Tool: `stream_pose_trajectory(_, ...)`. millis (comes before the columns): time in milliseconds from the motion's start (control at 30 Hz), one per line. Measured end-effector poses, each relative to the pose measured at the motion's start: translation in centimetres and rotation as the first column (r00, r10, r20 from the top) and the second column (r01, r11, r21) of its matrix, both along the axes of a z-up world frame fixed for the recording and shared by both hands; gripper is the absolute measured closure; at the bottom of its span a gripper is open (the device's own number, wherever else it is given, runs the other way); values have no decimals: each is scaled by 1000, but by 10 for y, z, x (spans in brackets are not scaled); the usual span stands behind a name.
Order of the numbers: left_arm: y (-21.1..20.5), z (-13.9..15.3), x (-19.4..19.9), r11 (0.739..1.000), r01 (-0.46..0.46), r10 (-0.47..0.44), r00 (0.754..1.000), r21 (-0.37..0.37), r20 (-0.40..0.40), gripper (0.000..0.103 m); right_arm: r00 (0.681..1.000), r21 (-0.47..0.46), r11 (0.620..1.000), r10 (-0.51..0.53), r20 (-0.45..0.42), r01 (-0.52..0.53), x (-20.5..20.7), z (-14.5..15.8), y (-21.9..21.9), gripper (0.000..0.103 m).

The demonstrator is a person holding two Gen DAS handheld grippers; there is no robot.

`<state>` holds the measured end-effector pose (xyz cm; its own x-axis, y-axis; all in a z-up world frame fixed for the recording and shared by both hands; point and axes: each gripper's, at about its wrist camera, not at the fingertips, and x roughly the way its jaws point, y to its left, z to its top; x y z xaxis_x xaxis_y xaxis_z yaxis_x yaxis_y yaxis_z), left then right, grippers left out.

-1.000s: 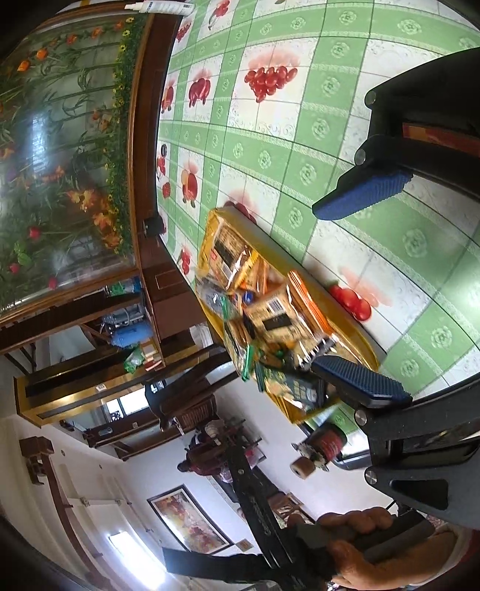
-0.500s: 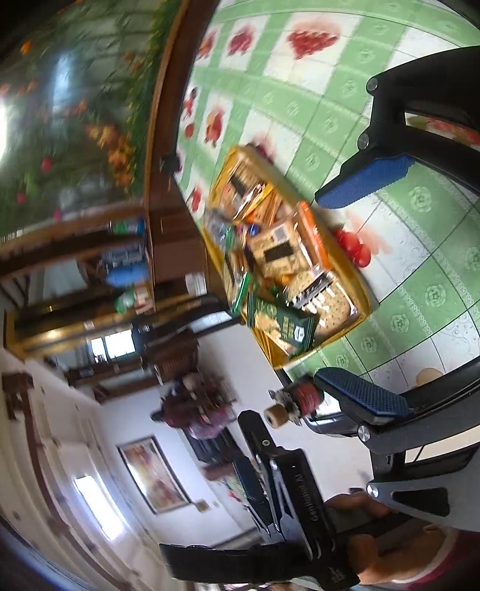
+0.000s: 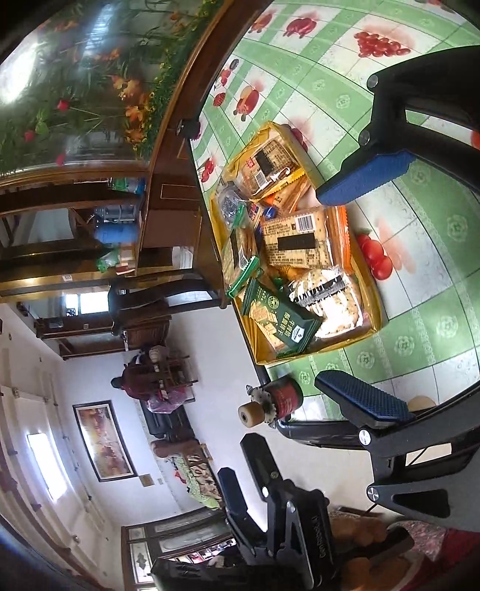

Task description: Organize snacks

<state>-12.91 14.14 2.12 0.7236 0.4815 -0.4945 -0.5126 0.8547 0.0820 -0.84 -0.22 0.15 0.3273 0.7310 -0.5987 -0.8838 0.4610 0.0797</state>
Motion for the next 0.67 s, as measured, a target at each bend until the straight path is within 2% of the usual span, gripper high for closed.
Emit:
stream_pose_trajectory(267, 2, 1, -1, 1000, -17, 17, 1000, -6, -2, 15, 1000, -16, 1000, 9, 12, -9, 4, -3, 1, 11)
stream_pose_trajectory(533, -2, 2, -4, 998, -34, 34, 999, 44, 19, 15, 999, -27, 999, 20, 28, -20, 3, -3, 3, 11)
stream_pose_trajectory(667, -2, 4, -3, 999, -17, 16, 1000, 30, 19, 14, 999, -38, 999, 28, 35, -26, 3, -2, 5, 11)
